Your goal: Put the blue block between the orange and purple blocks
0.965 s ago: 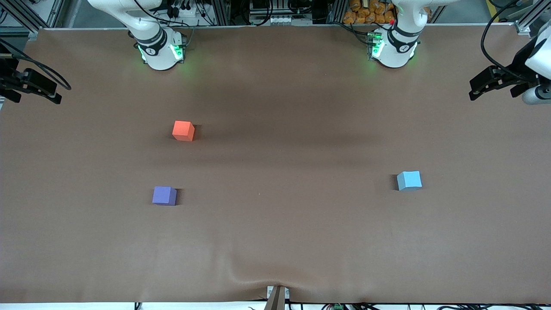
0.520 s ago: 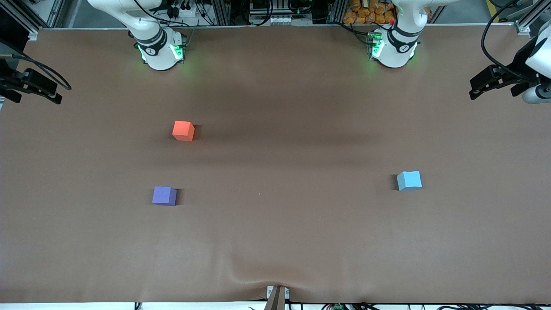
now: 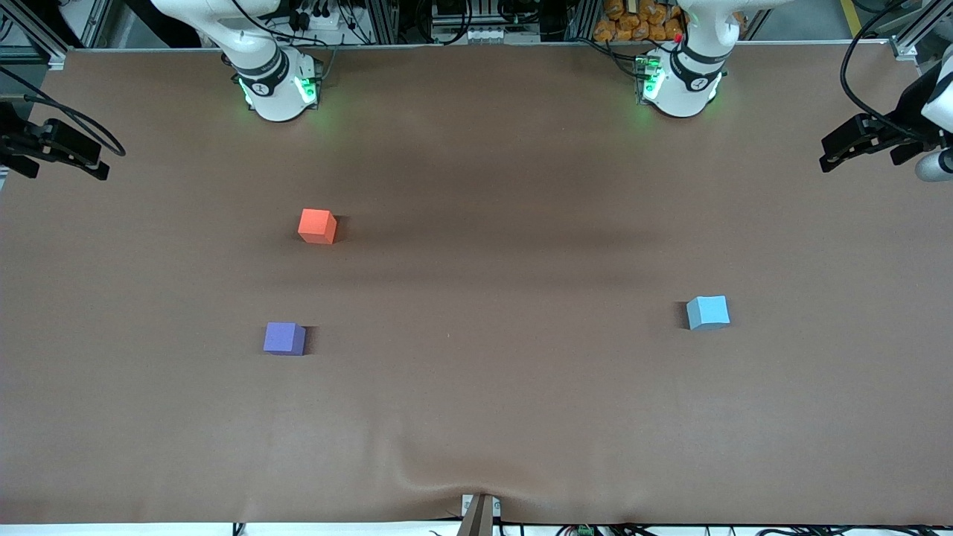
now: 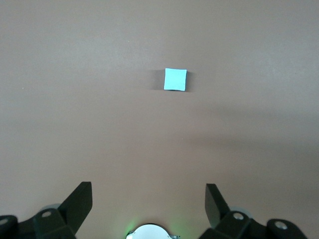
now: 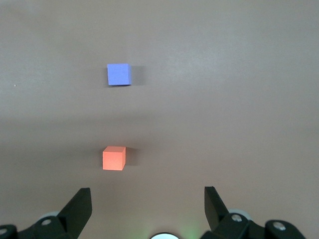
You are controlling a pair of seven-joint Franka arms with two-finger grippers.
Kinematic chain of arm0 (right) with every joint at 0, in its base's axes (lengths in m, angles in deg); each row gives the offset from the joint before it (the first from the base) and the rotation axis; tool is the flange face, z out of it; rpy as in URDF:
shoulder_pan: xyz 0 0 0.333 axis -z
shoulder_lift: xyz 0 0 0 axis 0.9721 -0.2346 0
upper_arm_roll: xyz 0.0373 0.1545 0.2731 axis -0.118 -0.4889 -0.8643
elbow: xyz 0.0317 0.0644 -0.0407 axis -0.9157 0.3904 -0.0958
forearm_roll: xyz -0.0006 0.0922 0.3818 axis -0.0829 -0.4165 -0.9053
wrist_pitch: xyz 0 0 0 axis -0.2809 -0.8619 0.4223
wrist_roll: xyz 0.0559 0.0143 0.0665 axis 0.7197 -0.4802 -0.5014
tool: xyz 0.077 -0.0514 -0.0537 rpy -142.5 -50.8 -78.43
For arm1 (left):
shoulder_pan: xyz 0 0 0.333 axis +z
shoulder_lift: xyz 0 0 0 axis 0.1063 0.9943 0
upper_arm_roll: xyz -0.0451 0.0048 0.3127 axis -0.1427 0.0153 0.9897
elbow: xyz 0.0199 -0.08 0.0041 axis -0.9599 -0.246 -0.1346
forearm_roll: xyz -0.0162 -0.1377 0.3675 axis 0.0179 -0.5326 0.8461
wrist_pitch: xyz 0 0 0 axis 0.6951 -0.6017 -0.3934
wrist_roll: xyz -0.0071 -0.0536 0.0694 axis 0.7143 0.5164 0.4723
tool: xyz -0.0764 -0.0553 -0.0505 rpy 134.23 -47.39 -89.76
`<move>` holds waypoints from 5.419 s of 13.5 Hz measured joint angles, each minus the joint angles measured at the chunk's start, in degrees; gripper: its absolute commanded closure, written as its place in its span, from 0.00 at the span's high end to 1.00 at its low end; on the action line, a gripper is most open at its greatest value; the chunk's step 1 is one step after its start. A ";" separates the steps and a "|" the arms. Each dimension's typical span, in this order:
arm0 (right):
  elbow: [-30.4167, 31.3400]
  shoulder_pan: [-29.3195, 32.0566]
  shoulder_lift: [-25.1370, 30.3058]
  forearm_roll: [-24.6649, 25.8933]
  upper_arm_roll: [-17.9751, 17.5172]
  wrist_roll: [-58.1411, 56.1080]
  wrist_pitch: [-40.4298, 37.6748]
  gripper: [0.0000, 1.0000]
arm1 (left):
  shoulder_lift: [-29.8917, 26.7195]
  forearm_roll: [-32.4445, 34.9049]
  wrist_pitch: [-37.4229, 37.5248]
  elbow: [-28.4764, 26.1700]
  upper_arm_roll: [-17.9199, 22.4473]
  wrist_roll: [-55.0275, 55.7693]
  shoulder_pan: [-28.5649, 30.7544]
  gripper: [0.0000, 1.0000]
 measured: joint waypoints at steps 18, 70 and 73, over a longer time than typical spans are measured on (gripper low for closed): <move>0.01 0.01 -0.03 -1.02 0.30 0.00 -0.41 1.00 | 0.45 0.00 -4.25 -7.33 -0.09 0.00 0.03 1.00; 0.09 1.05 -0.32 -1.71 0.85 0.00 -0.73 1.00 | 33.82 0.00 -52.94 -20.87 -1.82 -0.03 -4.03 0.00; 0.10 1.12 -0.34 -2.08 0.84 0.00 -0.80 1.00 | 33.75 0.00 -53.00 -17.78 -4.85 3.66 -12.92 0.00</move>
